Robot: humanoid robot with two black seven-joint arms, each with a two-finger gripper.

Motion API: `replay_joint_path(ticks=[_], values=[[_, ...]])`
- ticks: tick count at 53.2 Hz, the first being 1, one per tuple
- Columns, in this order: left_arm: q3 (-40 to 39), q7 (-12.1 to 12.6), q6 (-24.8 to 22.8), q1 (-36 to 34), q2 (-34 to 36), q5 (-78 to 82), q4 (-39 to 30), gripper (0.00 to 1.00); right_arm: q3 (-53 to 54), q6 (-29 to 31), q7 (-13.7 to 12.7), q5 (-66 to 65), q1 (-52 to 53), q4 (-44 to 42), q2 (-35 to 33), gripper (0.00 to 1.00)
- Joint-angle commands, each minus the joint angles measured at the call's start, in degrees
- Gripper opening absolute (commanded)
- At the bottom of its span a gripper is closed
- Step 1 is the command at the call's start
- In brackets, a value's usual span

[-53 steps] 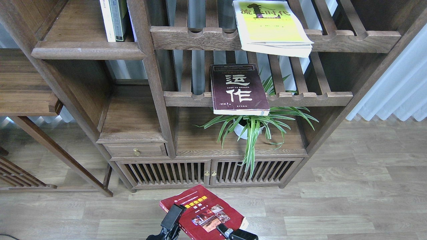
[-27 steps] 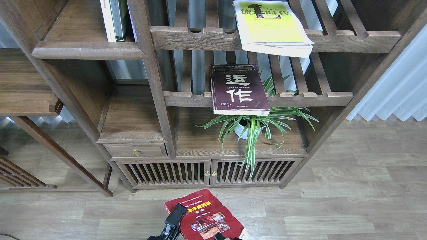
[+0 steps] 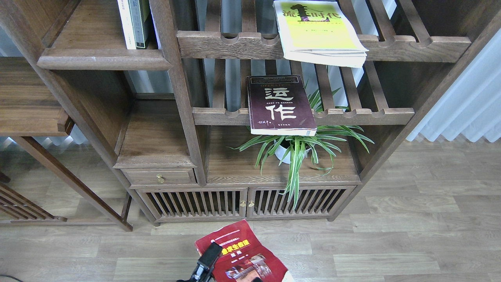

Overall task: Organize books on shelf
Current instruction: 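Grasp the red book with the left gripper from the right gripper, then carry the red book with the left gripper up to the upper shelf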

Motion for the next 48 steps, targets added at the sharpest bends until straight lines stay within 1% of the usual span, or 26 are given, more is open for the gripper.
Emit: replay_joint_path(ticks=[1,8,9,12,14,18,23,32,39,43,48], values=[[-2.3,0.2,0.0,0.8,1.1,-0.1,-1.1,0.03,0.1,0.0,0.1,0.0,0.5,-2.5,-0.1,0.99],[-5.7,0.2,0.0,1.5,4.7,-0.2,-4.0,0.03,0.2,0.0,0.1,0.0,1.1,-4.6,-0.2,0.99],[-7.9,0.2,0.0,2.9,7.5,-0.3,-7.6,0.03,0.2,0.0,0.1,0.0,1.6,-5.1,-0.2,0.99],[-9.2,0.2,0.0,4.2,9.7,-0.4,-11.0,0.03,0.2,0.0,0.1,0.0,1.9,-5.4,-0.2,0.99],[-10.4,0.2,0.0,6.0,11.8,-0.5,-14.8,0.03,0.2,0.0,0.1,0.0,2.3,-5.8,-0.2,0.99],[-12.0,0.2,0.0,8.7,14.5,-0.6,-18.8,0.03,0.2,0.0,0.1,0.0,2.9,-6.4,-0.2,0.99],[-15.4,0.4,0.0,10.7,18.1,-0.5,-18.5,0.03,0.2,0.0,0.1,0.0,3.9,-7.2,-0.1,0.99],[-20.2,0.5,0.0,11.5,20.2,-0.4,-18.5,0.03,0.1,0.0,0.0,0.0,4.2,-7.3,0.1,0.99],[-26.7,0.6,0.0,11.5,22.8,-0.4,-18.5,0.03,0.2,0.0,0.1,0.0,4.4,-7.5,0.1,0.99],[-30.6,0.9,0.0,11.5,26.3,-0.5,-18.5,0.03,0.2,0.0,0.1,0.0,4.5,-8.0,0.1,0.99],[-36.4,0.4,0.0,11.5,30.9,-1.1,-18.5,0.03,0.2,0.0,0.1,0.1,4.7,-8.8,0.1,0.99]])
